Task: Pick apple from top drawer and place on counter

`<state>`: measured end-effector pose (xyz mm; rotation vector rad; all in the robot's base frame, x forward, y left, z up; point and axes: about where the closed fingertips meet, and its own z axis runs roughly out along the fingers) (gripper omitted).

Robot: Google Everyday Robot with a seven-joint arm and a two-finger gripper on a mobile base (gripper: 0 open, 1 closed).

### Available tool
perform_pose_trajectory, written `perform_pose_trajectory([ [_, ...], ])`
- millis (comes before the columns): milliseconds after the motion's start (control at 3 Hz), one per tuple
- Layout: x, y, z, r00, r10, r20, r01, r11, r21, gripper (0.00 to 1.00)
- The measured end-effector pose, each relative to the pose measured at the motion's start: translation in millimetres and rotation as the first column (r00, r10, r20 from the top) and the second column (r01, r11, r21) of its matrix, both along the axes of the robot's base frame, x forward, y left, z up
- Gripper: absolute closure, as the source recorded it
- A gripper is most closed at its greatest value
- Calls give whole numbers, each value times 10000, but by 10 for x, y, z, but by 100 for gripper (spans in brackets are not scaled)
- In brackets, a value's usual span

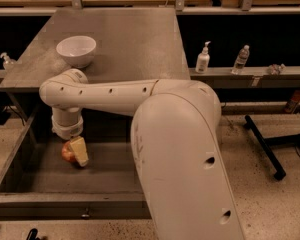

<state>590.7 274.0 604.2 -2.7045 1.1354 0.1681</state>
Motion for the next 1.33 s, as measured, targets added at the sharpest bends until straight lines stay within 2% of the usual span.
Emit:
perform_pose_trajectory([
  [333,-11,-3,-31,10000,14,-42,-14,10000,-32,22],
  [1000,-21,-4,-50,10000,27,-75,-27,10000,-57,84],
  [1333,-21,-4,-51,10000,27,-76,-28,10000,-58,100],
])
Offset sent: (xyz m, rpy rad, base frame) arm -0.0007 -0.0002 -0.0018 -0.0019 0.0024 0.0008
